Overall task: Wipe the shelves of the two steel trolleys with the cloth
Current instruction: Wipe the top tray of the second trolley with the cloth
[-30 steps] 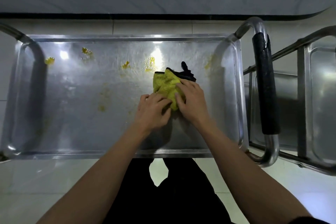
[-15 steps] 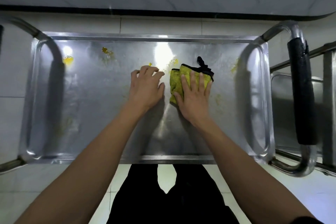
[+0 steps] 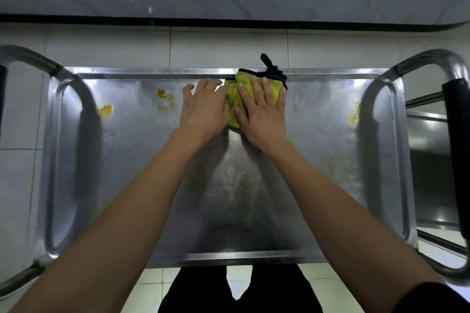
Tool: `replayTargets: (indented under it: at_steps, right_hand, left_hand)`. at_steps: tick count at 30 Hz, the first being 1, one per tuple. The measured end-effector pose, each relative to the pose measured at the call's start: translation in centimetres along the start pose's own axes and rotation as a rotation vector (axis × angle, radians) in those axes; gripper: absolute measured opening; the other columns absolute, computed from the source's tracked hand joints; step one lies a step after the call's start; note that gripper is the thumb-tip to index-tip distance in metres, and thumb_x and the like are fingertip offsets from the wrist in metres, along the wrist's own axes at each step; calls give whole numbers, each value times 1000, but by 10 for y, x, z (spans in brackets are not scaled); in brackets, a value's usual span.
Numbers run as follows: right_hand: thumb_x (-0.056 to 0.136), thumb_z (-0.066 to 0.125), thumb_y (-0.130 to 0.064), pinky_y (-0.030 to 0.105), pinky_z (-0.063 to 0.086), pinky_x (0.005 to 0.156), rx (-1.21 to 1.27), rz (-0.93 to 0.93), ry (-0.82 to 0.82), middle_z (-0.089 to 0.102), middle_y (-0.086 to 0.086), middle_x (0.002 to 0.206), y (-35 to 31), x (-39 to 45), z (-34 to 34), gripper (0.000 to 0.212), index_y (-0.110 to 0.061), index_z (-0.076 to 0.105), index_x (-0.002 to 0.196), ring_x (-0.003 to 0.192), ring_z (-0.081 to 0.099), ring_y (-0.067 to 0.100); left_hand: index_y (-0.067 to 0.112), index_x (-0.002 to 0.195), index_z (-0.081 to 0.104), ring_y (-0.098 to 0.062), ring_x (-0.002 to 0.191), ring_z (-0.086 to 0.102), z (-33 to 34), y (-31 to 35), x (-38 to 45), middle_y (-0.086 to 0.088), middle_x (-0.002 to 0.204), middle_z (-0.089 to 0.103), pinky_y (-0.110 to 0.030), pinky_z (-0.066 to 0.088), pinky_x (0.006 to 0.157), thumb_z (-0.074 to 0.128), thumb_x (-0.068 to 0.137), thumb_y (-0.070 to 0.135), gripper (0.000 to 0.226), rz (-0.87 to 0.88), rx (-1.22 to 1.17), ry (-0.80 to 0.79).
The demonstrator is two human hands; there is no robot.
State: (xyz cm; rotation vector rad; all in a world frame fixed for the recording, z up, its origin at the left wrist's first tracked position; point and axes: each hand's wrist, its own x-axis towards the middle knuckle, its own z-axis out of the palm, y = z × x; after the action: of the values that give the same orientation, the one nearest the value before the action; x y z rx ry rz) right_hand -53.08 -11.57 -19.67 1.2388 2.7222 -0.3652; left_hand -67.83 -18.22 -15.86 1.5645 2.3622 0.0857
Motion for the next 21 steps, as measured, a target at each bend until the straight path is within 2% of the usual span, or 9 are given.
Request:
replayTargets:
  at_steps: [6, 12, 18, 21]
  right_hand:
    - [105, 24, -54, 61, 3, 121, 7, -45, 23, 5, 2, 169, 11, 6, 7, 61, -30, 17, 160, 156, -2, 25]
    - [105, 29, -52, 59, 2, 122, 33, -69, 42, 7, 1, 169, 21, 5, 12, 60, -28, 21, 160, 156, -1, 24]
    - [104, 32, -49, 57, 5, 123, 56, -23, 83, 14, 0, 168, 47, -3, 13, 59, -27, 27, 158, 156, 4, 22]
    - [103, 32, -48, 57, 7, 123, 70, 9, 90, 17, -1, 168, 68, -6, 11, 58, -27, 30, 157, 155, 7, 21]
  left_hand:
    - [26, 132, 58, -15, 140, 37, 1, 10, 25, 5, 145, 49, -47, 25, 114, 42, 98, 28, 37, 20, -14, -5]
    - [21, 141, 51, -18, 143, 35, 3, 26, 37, 1, 152, 44, -51, 27, 114, 41, 98, 24, 44, 21, -16, -44]
    - [14, 148, 40, -23, 144, 31, 14, 34, 37, -5, 155, 37, -57, 28, 113, 32, 104, 35, 49, -35, -7, -86]
    - [16, 146, 39, -29, 143, 30, 16, 44, 37, -9, 154, 36, -59, 27, 112, 32, 104, 42, 50, -67, 40, -85]
